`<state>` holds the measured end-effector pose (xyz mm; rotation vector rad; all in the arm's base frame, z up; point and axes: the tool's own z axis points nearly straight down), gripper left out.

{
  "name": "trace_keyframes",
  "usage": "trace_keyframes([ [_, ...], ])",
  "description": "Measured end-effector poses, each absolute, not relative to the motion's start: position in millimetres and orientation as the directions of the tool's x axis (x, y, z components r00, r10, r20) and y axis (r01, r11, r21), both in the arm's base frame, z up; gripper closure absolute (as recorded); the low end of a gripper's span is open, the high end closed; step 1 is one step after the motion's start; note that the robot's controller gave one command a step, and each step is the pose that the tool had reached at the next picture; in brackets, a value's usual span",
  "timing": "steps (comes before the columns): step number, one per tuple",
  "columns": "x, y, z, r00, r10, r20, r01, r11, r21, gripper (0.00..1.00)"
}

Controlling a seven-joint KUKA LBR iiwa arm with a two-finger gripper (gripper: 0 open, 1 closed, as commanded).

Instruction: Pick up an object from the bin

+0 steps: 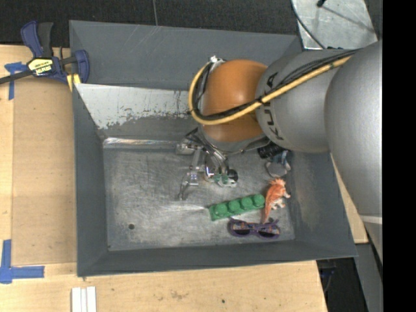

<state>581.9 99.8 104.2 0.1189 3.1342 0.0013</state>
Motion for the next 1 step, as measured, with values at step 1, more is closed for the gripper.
trace_keyframes([
  [1,593.4,69.8,116.1,-0.999,0.054,-0.003,0.054,0.999,0.001,0.00],
])
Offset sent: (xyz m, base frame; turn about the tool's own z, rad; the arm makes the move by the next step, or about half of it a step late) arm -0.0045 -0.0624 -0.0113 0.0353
